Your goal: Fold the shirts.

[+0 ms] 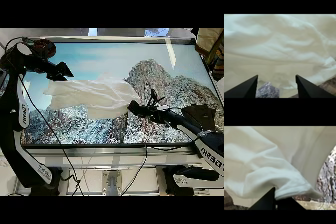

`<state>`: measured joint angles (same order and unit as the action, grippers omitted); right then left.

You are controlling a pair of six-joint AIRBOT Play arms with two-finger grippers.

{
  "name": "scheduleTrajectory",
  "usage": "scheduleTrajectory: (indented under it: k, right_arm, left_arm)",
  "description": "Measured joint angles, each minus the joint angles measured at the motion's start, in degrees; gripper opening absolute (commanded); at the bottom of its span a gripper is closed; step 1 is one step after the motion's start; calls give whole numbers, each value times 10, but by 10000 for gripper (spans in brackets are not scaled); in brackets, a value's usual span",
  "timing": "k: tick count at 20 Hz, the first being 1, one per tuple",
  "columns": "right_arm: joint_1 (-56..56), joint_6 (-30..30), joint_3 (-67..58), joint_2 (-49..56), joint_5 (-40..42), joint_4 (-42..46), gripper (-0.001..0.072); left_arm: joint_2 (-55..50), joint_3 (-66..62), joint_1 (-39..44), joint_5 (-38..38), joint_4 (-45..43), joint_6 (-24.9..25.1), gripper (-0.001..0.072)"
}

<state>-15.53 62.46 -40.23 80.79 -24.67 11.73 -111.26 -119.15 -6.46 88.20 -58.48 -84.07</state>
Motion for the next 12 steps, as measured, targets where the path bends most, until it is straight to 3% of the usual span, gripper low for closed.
scheduleTrajectory:
  k: [7, 12]
  right_arm:
    - [99, -19, 0, -78, -4, 54, 28]
    - [243, 30, 0, -177, -102, 180, 28]
  left_arm:
    - [0, 61, -28, 16, -82, -27, 555]
    - [0, 127, -31, 20, -49, -32, 555]
